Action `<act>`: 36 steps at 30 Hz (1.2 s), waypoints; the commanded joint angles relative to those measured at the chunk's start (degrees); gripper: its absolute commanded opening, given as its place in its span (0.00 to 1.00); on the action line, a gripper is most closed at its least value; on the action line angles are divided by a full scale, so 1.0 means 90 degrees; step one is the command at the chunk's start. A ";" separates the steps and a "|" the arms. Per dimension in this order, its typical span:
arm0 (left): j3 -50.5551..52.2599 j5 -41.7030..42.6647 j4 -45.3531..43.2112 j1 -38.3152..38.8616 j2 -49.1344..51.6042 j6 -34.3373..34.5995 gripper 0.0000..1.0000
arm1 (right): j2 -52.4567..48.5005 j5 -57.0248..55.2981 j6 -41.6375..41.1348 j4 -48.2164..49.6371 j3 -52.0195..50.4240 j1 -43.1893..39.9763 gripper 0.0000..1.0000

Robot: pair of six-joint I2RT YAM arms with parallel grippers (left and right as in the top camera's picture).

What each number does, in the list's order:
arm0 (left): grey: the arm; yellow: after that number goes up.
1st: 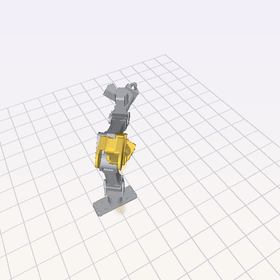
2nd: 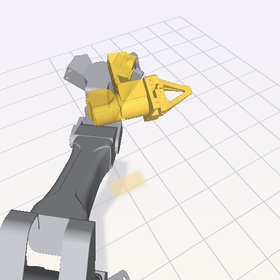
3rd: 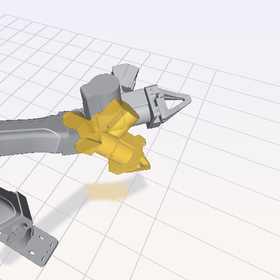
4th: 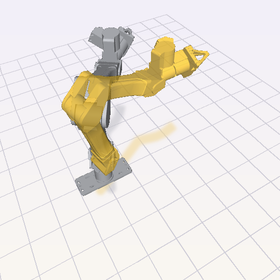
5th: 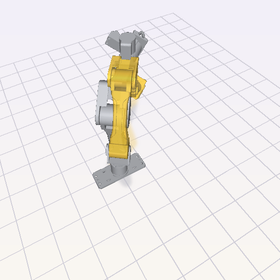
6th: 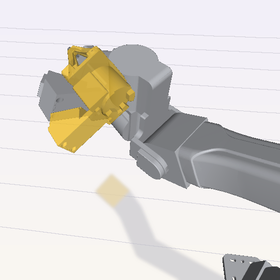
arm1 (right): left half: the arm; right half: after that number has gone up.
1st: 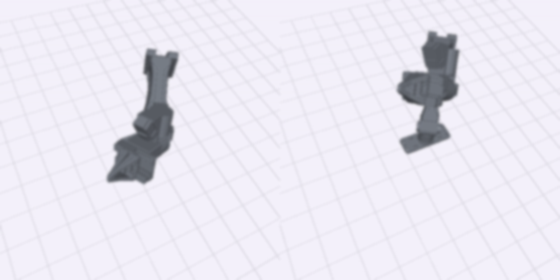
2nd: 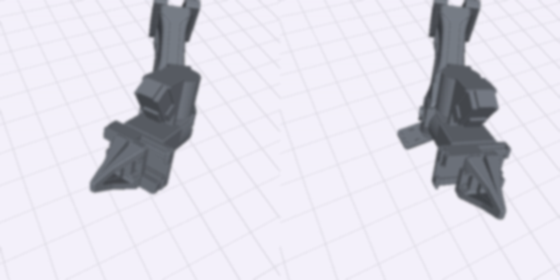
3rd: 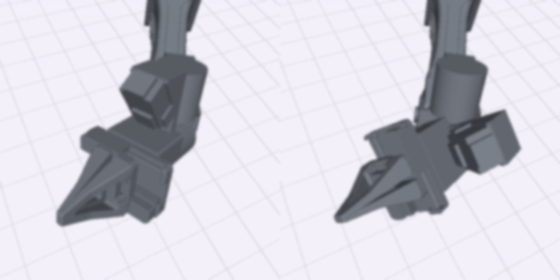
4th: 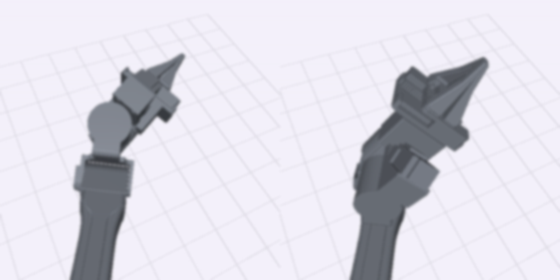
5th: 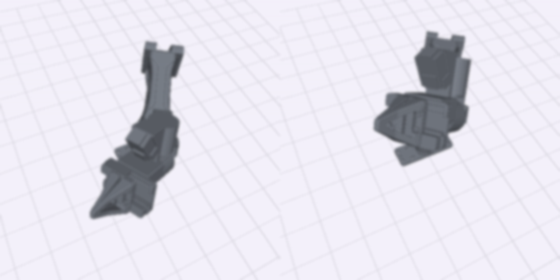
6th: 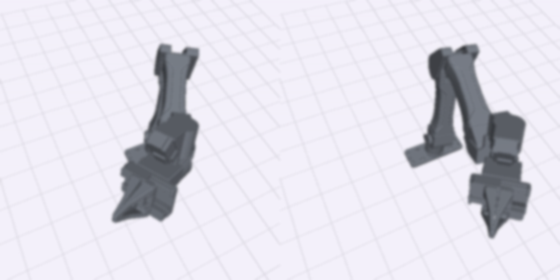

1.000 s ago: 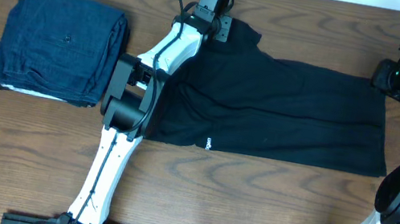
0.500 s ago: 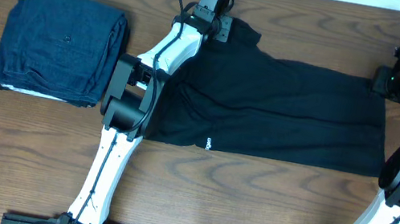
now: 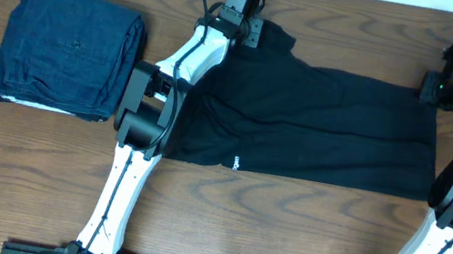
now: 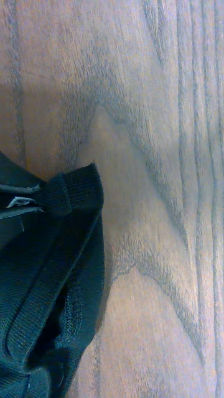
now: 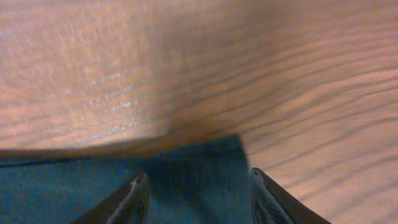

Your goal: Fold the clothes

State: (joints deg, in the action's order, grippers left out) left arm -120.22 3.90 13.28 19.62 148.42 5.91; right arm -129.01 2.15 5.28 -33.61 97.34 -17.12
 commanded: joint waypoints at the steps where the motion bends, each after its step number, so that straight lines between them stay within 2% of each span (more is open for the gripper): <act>1: -0.0002 -0.0007 0.0068 -0.0034 0.0019 -0.0034 0.08 | -0.0386 0.0192 0.0092 -0.0029 0.0000 -0.0022 0.51; 6: -0.0002 -0.0007 0.0104 -0.0034 0.0019 -0.0036 0.08 | -0.0534 0.0136 0.0092 -0.0027 0.0000 -0.0090 0.52; 8: -0.0002 -0.0007 0.0109 -0.0034 0.0019 -0.0034 0.07 | -0.0559 0.0141 0.0092 -0.0002 0.0000 -0.0112 0.49; 11: -0.0002 -0.0007 0.0107 -0.0034 0.0019 -0.0034 0.06 | -0.0561 0.0146 0.0090 0.0056 0.0000 -0.0136 0.34; 13: -0.0002 -0.0007 0.0112 -0.0034 -0.0005 -0.0034 0.06 | -0.0561 0.0148 0.0090 0.0102 0.0000 -0.0138 0.18; 17: -0.0002 -0.0007 0.0114 -0.0034 -0.0112 -0.0036 0.06 | -0.0561 0.0279 0.0090 0.0136 0.0000 -0.0138 0.02; 27: -0.0002 -0.0007 0.0811 -0.0034 -0.0661 -0.0039 0.06 | -0.0420 0.0685 0.0143 0.0214 0.0007 -0.0138 0.01; 36: -0.0002 -0.0007 0.2276 -0.0036 -0.1625 -0.0036 0.06 | 0.0119 0.0821 0.0143 -0.0180 0.0007 -0.0131 0.01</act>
State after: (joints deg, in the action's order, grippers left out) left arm -120.18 3.97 31.62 19.62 138.74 5.93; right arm -130.78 7.97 6.15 -34.04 97.71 -18.41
